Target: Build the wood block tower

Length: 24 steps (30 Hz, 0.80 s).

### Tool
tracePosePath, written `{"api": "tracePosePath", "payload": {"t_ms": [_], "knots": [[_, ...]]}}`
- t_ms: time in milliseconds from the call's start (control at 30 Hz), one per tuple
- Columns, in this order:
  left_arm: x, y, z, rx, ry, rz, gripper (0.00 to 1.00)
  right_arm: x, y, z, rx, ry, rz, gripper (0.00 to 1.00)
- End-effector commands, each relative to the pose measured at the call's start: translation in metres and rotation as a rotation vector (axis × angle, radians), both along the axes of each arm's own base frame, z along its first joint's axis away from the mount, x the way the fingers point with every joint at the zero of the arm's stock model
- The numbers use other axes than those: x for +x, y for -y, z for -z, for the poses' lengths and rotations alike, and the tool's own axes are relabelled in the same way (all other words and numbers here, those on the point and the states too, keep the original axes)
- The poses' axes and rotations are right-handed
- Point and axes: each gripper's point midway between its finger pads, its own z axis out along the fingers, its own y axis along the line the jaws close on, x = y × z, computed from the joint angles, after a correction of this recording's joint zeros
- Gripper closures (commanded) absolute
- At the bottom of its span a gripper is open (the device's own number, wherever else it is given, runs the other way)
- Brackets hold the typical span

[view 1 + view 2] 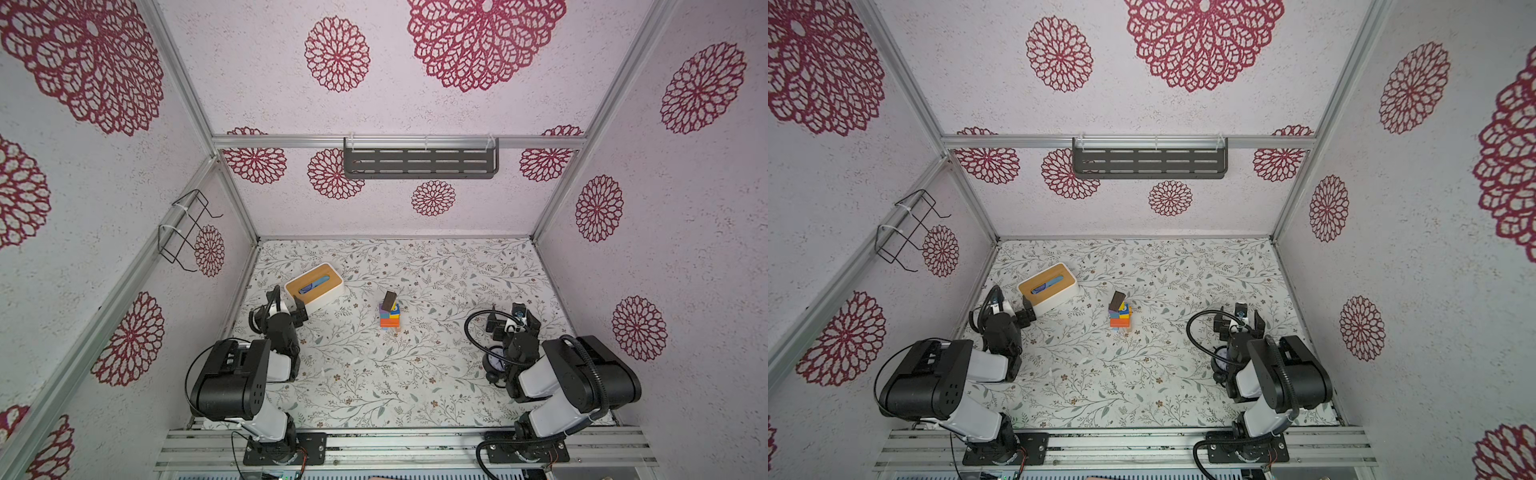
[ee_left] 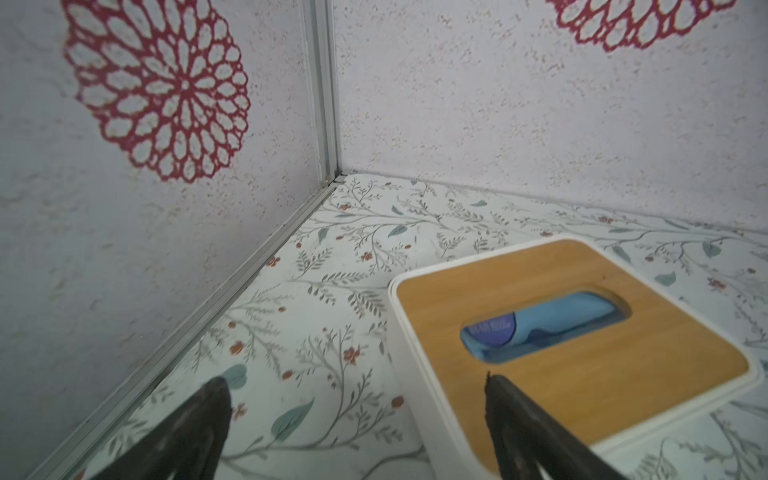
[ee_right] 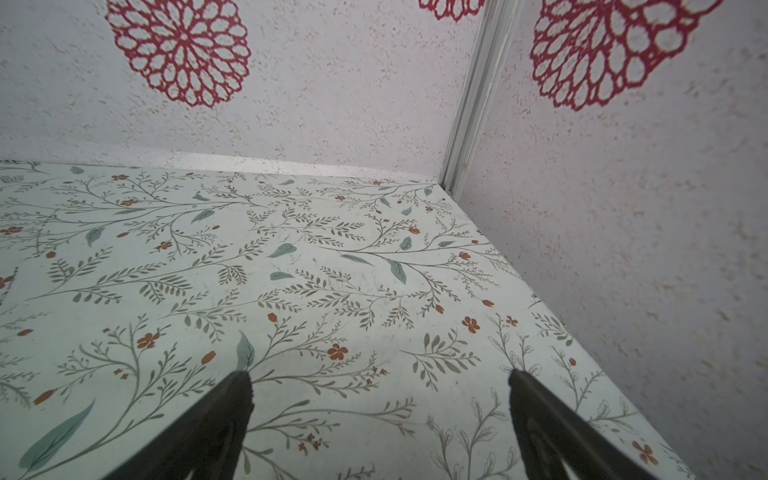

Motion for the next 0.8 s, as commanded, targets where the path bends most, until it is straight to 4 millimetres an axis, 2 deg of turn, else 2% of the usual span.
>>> {"api": "tracePosePath", "payload": {"t_ms": [0, 100, 767], "knots": [[0.01, -0.008, 0.003, -0.065, -0.058, 0.055, 0.03, 0.016, 0.006, -0.012, 0.038, 0.015, 0.02, 0.01], [0.01, -0.008, 0.004, -0.064, -0.055, 0.055, 0.03, 0.033, 0.014, -0.002, 0.105, -0.063, 0.002, 0.01], [0.009, -0.008, 0.003, -0.063, -0.05, 0.054, 0.03, 0.032, 0.016, -0.004, 0.112, -0.055, -0.007, 0.01]]}}
